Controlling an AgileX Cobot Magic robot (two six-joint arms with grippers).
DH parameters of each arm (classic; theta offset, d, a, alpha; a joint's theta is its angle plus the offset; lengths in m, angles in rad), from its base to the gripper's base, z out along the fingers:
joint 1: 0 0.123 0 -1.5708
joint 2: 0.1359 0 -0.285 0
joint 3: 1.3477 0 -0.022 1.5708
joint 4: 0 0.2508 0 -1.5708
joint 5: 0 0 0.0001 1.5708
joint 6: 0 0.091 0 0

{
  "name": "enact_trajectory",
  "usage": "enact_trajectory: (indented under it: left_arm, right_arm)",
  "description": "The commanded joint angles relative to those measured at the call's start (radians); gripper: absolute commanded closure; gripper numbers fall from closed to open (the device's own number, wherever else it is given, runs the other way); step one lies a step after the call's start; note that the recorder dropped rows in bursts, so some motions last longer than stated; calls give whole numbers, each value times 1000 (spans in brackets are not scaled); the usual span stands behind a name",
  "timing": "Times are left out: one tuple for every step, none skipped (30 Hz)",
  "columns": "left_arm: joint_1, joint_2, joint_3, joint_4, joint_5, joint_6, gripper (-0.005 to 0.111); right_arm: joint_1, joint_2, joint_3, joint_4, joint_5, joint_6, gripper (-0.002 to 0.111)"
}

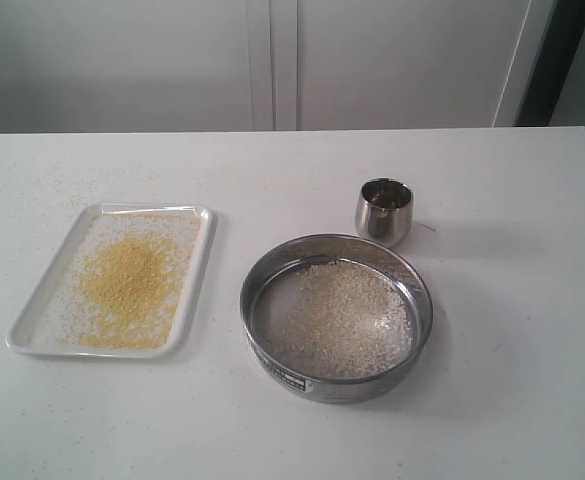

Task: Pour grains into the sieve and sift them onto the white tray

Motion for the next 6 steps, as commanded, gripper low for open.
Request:
enact_trajectory:
  left_arm:
    - [-5, -5, 6, 0, 7, 0, 107]
    - [-5, -5, 6, 0, 7, 0, 107]
    - [-5, -5, 6, 0, 7, 0, 107]
    - [-5, -5, 6, 0, 7, 0, 107]
    - [-5, -5, 6, 0, 7, 0, 107]
    - [-5, -5, 6, 0, 7, 0, 107]
  right_arm:
    - [-5, -4, 5, -2, 0, 1, 108]
    - [-5, -4, 5, -2, 0, 1, 108]
    - [-5, -4, 5, -2, 0, 1, 108]
    - [-5, -4, 5, -2, 0, 1, 108]
    - [-5, -4, 5, -2, 0, 1, 108]
    - [-5, -4, 5, -2, 0, 1, 108]
